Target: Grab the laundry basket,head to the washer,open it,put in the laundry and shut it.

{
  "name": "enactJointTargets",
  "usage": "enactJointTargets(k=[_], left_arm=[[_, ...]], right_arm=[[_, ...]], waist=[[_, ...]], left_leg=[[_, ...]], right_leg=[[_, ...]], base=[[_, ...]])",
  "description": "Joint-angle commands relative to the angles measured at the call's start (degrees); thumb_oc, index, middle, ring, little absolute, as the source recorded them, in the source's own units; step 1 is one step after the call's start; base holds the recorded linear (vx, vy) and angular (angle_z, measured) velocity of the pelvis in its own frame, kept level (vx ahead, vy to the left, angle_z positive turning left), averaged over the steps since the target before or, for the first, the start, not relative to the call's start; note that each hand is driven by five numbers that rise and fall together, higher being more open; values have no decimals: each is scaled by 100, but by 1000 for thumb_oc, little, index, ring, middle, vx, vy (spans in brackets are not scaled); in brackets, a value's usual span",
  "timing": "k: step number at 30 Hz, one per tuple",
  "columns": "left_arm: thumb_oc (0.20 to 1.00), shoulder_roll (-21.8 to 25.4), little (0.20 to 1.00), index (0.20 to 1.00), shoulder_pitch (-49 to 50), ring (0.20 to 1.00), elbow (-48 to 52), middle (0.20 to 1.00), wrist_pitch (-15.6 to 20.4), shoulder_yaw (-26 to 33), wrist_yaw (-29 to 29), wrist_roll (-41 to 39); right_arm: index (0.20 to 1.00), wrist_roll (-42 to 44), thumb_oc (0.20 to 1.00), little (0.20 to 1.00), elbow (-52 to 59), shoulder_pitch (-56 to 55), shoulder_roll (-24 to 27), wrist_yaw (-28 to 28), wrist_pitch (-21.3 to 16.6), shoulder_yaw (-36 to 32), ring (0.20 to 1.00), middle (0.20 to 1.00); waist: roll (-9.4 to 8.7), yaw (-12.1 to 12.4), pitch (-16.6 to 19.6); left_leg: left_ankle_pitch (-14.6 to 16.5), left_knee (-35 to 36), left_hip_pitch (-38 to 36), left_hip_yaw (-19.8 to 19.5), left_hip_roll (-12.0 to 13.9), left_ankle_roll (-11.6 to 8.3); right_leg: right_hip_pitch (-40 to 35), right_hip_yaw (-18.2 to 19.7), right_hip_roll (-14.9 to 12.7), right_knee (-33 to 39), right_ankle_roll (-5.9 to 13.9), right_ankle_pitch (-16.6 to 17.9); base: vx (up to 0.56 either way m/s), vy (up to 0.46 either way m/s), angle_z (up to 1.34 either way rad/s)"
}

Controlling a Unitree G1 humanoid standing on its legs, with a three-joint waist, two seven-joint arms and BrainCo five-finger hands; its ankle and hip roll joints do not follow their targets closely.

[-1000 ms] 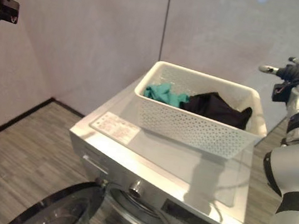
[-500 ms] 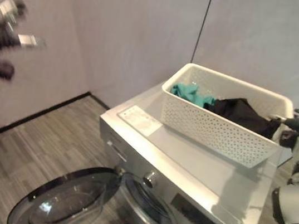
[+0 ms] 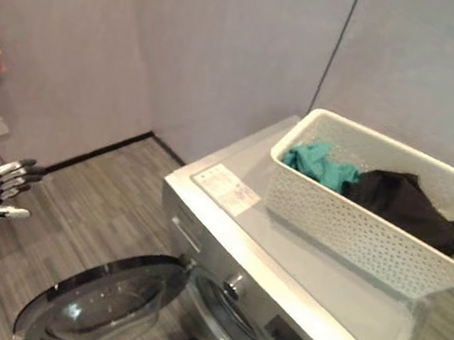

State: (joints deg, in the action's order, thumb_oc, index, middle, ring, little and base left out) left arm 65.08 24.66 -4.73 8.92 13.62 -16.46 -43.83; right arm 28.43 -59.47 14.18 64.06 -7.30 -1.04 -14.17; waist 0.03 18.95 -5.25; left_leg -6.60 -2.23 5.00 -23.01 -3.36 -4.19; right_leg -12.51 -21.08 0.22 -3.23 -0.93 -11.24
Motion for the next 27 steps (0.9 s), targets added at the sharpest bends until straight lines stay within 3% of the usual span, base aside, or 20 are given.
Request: enactJointTargets(k=[1, 3, 5, 8, 12, 14, 15, 18, 19, 22, 27], left_arm=[[1000, 201, 1000, 1000, -295, 1000, 36, 1000, 266, -35, 178, 210], [1000, 202, 1000, 1000, -376, 1000, -104, 1000, 284, -91, 254, 263], [1000, 228, 1000, 1000, -490, 1000, -150, 1000, 303, -195, 296, 289], [1000, 154, 1000, 1000, -493, 1000, -203, 1000, 311, -210, 319, 316], [1000, -1, 1000, 1000, -408, 1000, -279, 1000, 276, -316, 308, 420], [1000, -414, 1000, 1000, -92, 1000, -642, 1000, 87, -571, 88, 536], [1000, -390, 1000, 1000, -107, 1000, -658, 1000, 97, -590, 80, 541], [1000, -761, 1000, 1000, 101, 1000, -1414, 1000, -166, -1083, -229, 1006], [1000, -721, 1000, 1000, 57, 1000, -1434, 1000, -155, -1127, -237, 1013], [1000, -884, 1000, 1000, 149, 1000, -1872, 1000, -305, -1359, -681, 1152], [1000, -1106, 1000, 1000, 22, 1000, -2524, 1000, -258, -1900, -774, 1735]], right_arm=[[1000, 338, 1000, 1000, -119, 525, 722, 312, -277, 459, 1000, 1000], [1000, 460, 1000, 1000, -469, 1228, 1127, 483, -336, 680, 1000, 1000], [1000, 471, 1000, 1000, -948, 2588, 1752, 612, -334, 1544, 1000, 1000], [1000, 357, 1000, 1000, -1234, 3709, 2117, 715, -283, 2446, 1000, 1000], [1000, -28, 1000, 1000, -1544, 4257, 2038, 585, -94, 3267, 1000, 1000], [1000, 21, 1000, 1000, -1461, 3486, 1889, 465, -96, 2773, 1000, 1000], [1000, 15, 1000, 1000, -1423, 3323, 1884, 472, -99, 2621, 1000, 1000], [1000, -107, 1000, 1000, -1394, 1124, 1338, 516, -97, 841, 1000, 1000], [1000, -118, 1000, 1000, -1336, 908, 1316, 522, -99, 636, 1000, 1000], [1000, -316, 1000, 1000, -1638, -1431, 434, 253, -186, -902, 1000, 1000], [1000, -541, 1000, 1000, -2088, -1813, -336, 267, -294, -825, 1000, 1000]], waist=[[241, -127, 456], [214, -24, 506], [138, 107, 584], [91, 104, 674], [168, 3, 690], [279, -212, 640], [259, -203, 647], [315, -478, 604], [288, -443, 612], [311, -569, 491], [292, -515, 459]], left_leg=[[-128, 449, 233, 48, 720, -359], [-130, 500, 197, 89, 709, -345], [-133, 564, 134, 193, 693, -334], [-134, 599, 139, 244, 649, -335], [-130, 611, 146, 302, 617, -314], [-114, 621, 137, 371, 607, -279], [-113, 621, 136, 365, 606, -278], [-77, 641, 127, 425, 609, -244], [-76, 641, 129, 416, 608, -244], [-32, 632, 140, 415, 606, -231], [-93, 641, 207, 382, 581, -215]], right_leg=[[45, 490, -233, -15, 336, 122], [38, 529, -284, 62, 399, 187], [-15, 556, -350, 205, 473, 270], [-61, 548, -409, 343, 542, 342], [-69, 556, -458, 388, 566, 392], [-54, 591, -495, 385, 578, 420], [-58, 585, -493, 385, 579, 420], [-23, 599, -535, 404, 605, 435], [-25, 590, -534, 405, 605, 434], [28, 609, -550, 374, 609, 350], [110, 582, -559, 363, 616, 382]], base=[[18, 55, -52], [26, 64, -51], [57, 80, -28], [57, 79, -18], [19, 67, -1], [12, 50, 0], [6, 46, 3], [2, 50, 5], [1, 46, 7], [-3, 25, 1], [-15, 29, -2]])
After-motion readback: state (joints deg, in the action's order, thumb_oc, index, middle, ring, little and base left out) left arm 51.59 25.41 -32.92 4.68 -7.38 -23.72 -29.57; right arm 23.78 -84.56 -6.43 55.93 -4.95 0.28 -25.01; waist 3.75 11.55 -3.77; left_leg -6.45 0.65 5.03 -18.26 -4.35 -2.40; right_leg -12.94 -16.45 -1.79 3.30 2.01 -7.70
